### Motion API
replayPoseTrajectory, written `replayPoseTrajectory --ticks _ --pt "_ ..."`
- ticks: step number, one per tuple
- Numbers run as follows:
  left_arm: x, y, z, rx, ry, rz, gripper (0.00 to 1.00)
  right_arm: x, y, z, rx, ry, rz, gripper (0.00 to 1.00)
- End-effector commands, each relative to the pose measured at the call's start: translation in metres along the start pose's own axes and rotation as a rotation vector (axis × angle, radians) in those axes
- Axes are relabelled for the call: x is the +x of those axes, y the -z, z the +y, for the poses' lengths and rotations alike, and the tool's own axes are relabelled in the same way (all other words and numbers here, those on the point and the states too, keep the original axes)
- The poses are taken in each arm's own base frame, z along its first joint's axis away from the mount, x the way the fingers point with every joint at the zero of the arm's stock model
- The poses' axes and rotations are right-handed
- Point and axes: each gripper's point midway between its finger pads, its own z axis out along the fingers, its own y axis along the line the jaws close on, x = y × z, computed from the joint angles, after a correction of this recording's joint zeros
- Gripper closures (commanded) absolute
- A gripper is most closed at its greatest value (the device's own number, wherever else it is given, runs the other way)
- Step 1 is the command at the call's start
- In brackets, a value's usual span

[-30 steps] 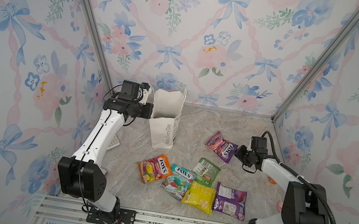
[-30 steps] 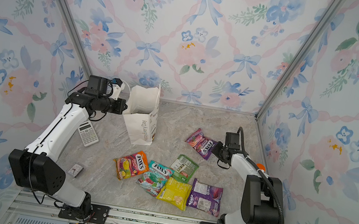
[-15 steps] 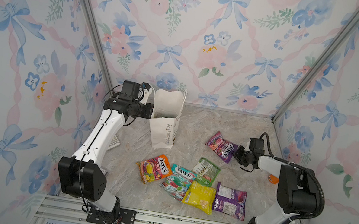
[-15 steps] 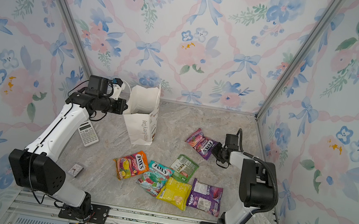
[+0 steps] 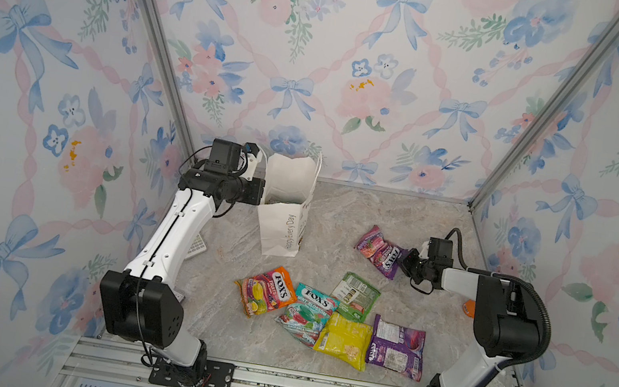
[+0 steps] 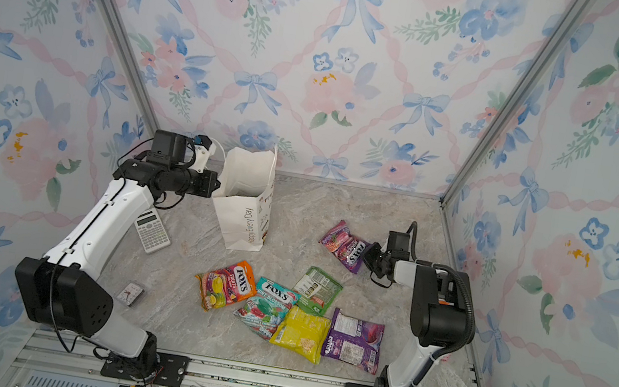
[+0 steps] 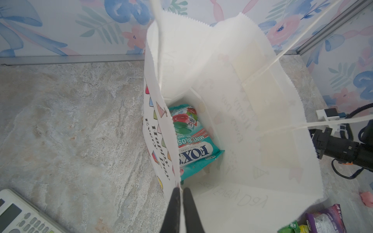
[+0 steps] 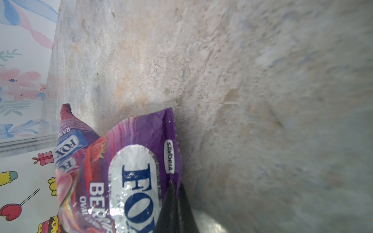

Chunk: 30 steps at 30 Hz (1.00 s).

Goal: Place the snacks into the paper bag
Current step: 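Close the right gripper on the purple Fox's berries bag's top edge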

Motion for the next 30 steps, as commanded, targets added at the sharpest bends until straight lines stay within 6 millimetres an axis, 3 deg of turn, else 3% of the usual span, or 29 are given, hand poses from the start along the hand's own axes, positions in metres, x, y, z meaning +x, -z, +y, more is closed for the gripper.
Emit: replayPoseTrajectory --ticks 1,7,11,18,30 --pt "-0.001 0.002 -0.003 0.005 -0.021 -0.012 1.00 -0.014 0.016 0.016 -0.012 0.034 -0.038 1.00" --pt "-0.002 0.003 -0.002 0.001 -0.021 -0.015 1.00 -0.016 0.046 0.062 -0.028 0.182 -0.075 1.00" --pt "-0.001 0.002 -0.002 0.004 -0.021 -0.012 1.00 -0.008 0.068 0.103 -0.037 0.323 -0.103 1.00" --pt "-0.001 0.004 -0.003 0.007 -0.019 -0.014 1.00 0.012 0.086 0.156 -0.102 0.432 -0.094 1.00" --pt "-0.002 0.005 -0.004 0.010 -0.019 -0.017 1.00 0.043 0.116 0.219 -0.209 0.552 -0.074 1.00"
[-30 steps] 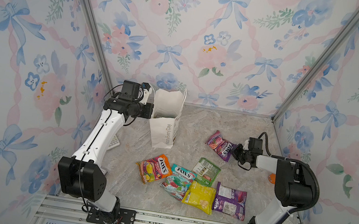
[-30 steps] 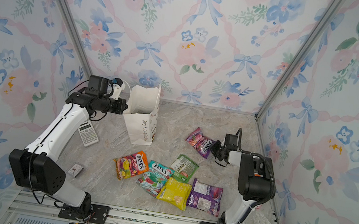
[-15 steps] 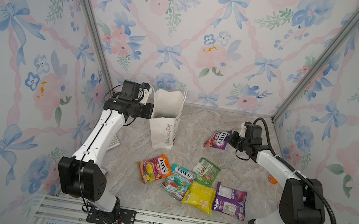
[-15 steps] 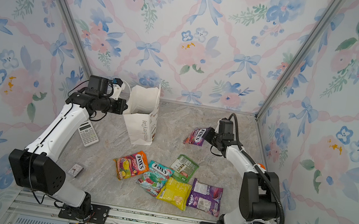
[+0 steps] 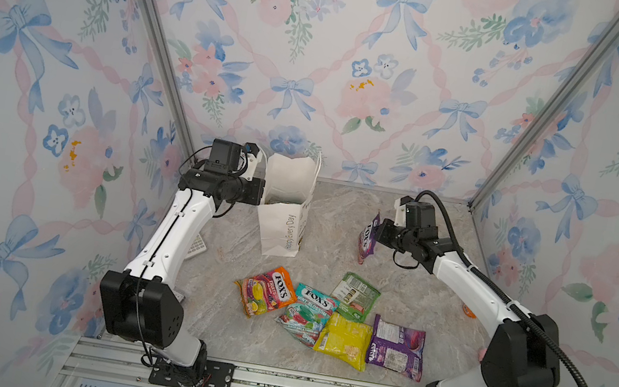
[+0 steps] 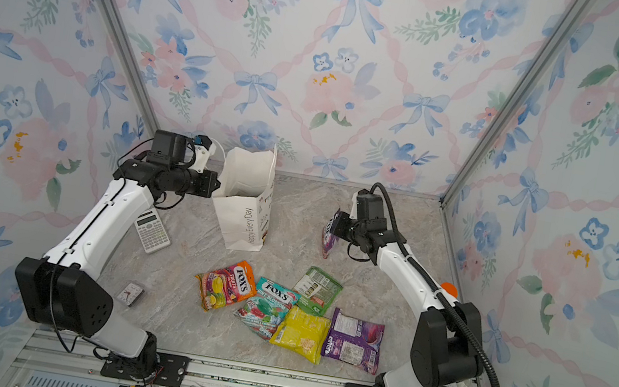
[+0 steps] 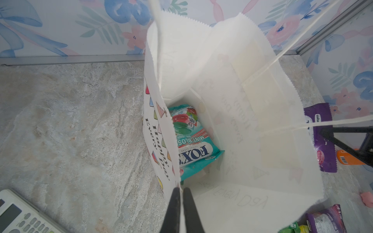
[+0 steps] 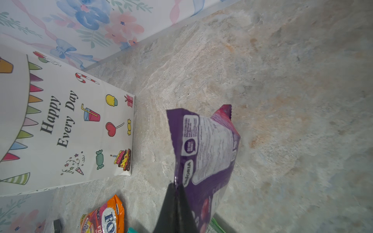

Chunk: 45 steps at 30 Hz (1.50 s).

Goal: Place the snacks into the paper bag
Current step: 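Close the right gripper on the purple Fox's berries bag's top edge, then lift the purple berries bag with the right gripper above the white bag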

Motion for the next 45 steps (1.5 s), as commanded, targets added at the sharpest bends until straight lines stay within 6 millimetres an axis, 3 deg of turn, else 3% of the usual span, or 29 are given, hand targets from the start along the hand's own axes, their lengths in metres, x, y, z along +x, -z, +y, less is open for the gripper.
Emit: replayPoseTrajectory --ticks 1,14,33,37,45 --pt "-0.002 0.005 -0.004 0.009 -0.018 -0.017 1.00 -0.018 0.023 0.032 -0.054 0.060 -0.055 1.00" --pt "-0.001 0.005 -0.004 0.007 -0.017 -0.016 1.00 -0.015 0.066 0.112 -0.190 0.209 -0.082 1.00" --pt "0.000 0.002 -0.002 0.002 -0.015 -0.011 1.00 0.026 0.114 0.213 -0.411 0.417 -0.041 1.00" --pt "0.001 0.000 -0.002 0.006 -0.012 -0.004 1.00 0.033 0.119 0.233 -0.462 0.434 -0.039 1.00" --pt "0.000 0.001 -0.002 0.006 -0.013 -0.006 1.00 0.029 0.121 0.267 -0.535 0.438 -0.056 1.00"
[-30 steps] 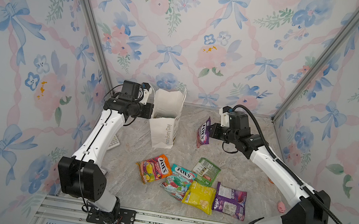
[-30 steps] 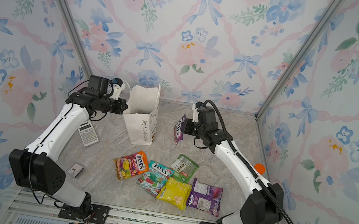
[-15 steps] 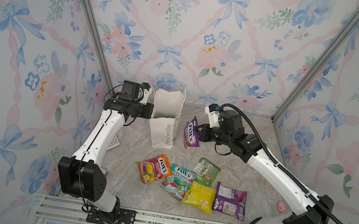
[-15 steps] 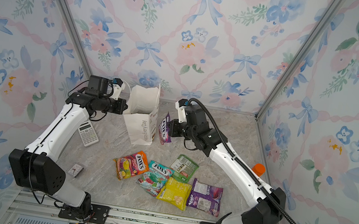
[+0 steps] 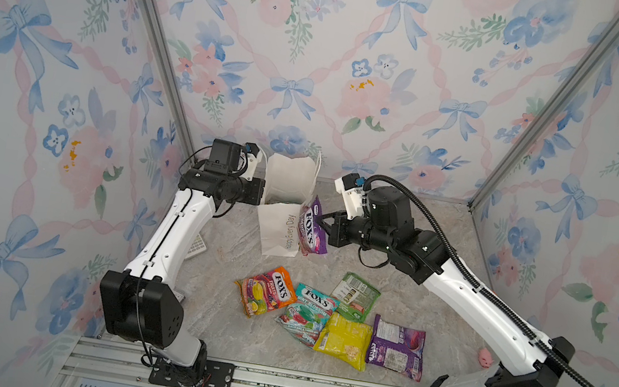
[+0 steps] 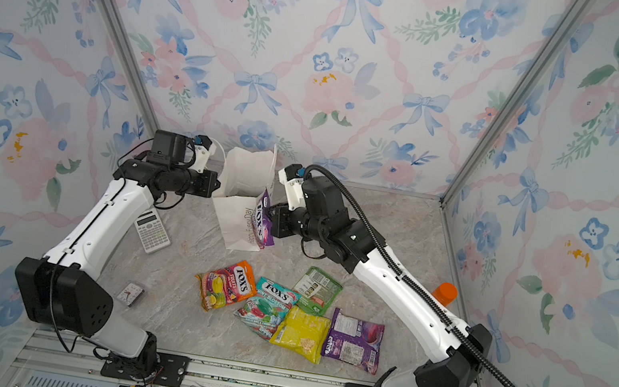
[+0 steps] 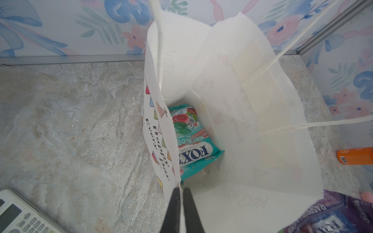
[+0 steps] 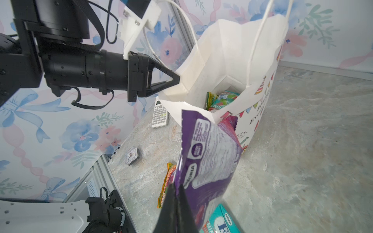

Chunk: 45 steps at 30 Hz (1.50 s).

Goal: Place the snacks into the paper bag
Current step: 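Lift the purple berries bag with the right gripper above the white bag, then lower the purple berries bag into the white bag and open the right gripper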

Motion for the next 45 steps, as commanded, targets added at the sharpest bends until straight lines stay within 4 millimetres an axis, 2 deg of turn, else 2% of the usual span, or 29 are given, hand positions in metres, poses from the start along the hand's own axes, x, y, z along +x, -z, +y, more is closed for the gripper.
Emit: replayPoseTrajectory --ticks 1,9,14,19,22,23,36,45 --pt "0.001 0.000 -0.001 0.005 -0.012 -0.004 1.00 -0.026 -0.002 0.025 -0.073 0.023 -0.069 1.00" --pt "0.001 0.001 -0.002 0.006 -0.012 -0.006 1.00 -0.050 -0.009 0.050 -0.137 0.033 -0.102 1.00" --pt "0.000 0.002 -0.002 0.003 -0.015 -0.008 1.00 -0.065 -0.002 0.066 -0.171 0.050 -0.130 1.00" --pt "0.000 0.002 -0.001 0.001 -0.014 -0.009 1.00 -0.078 0.005 0.073 -0.176 0.066 -0.168 1.00" --pt "0.000 0.002 -0.002 0.005 -0.015 -0.009 1.00 -0.088 0.012 0.075 -0.170 0.084 -0.201 1.00" --pt "0.000 0.002 -0.002 0.005 -0.014 -0.009 1.00 -0.084 -0.002 0.071 -0.159 0.086 -0.182 1.00" --pt "0.001 0.002 -0.002 0.008 -0.013 -0.008 1.00 -0.122 -0.026 0.063 -0.138 0.130 -0.207 1.00" --pt "0.001 0.002 -0.003 0.011 -0.014 -0.007 1.00 -0.150 -0.027 0.060 -0.130 0.171 -0.247 1.00"
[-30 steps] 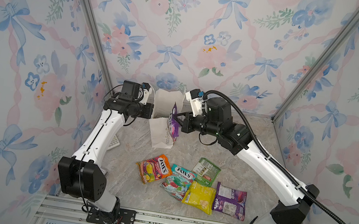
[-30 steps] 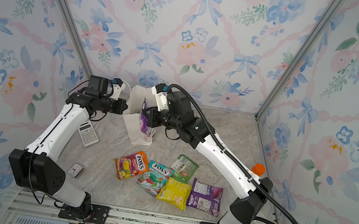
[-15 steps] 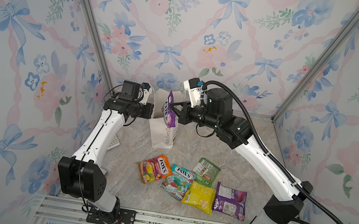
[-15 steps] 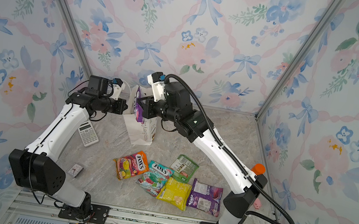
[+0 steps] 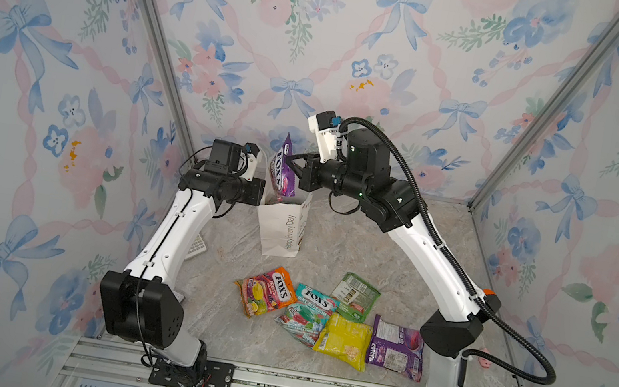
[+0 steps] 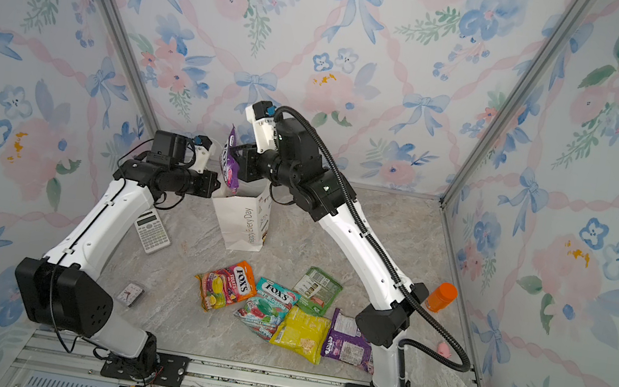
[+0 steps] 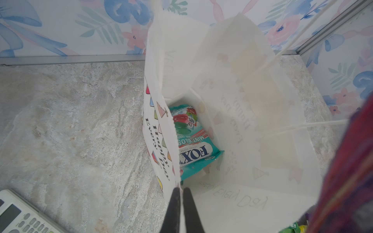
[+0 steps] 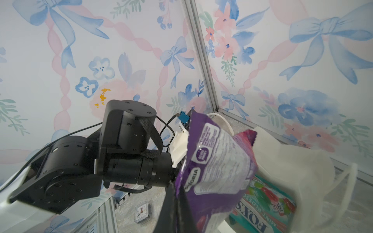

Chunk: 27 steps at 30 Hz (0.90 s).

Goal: Place the snacks into the paper bag
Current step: 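Lower the purple berries bag into the white bag and open the right gripper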

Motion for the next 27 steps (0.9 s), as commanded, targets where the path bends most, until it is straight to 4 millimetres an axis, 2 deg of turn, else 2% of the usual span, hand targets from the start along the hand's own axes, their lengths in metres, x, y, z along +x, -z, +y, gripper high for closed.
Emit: replayPoseTrajectory --ticks 1,10,15,21,27 --pt "0.001 0.002 -0.003 0.011 -0.013 -0.007 1.00 -0.018 0.007 -0.001 -0.006 0.042 -0.039 1.00" --pt "0.001 0.000 -0.003 0.018 -0.010 -0.002 1.00 -0.020 -0.007 -0.039 0.047 0.006 -0.052 1.00" --pt "0.001 0.000 -0.003 0.015 -0.012 -0.004 1.00 -0.010 -0.021 -0.056 0.067 -0.016 -0.029 1.00" --pt "0.001 0.000 -0.002 0.011 -0.010 -0.004 1.00 -0.001 -0.030 -0.078 0.101 -0.047 -0.003 1.00" --pt "0.000 0.001 -0.002 0.010 -0.011 -0.007 1.00 0.014 -0.043 -0.090 0.120 -0.064 0.026 1.00"
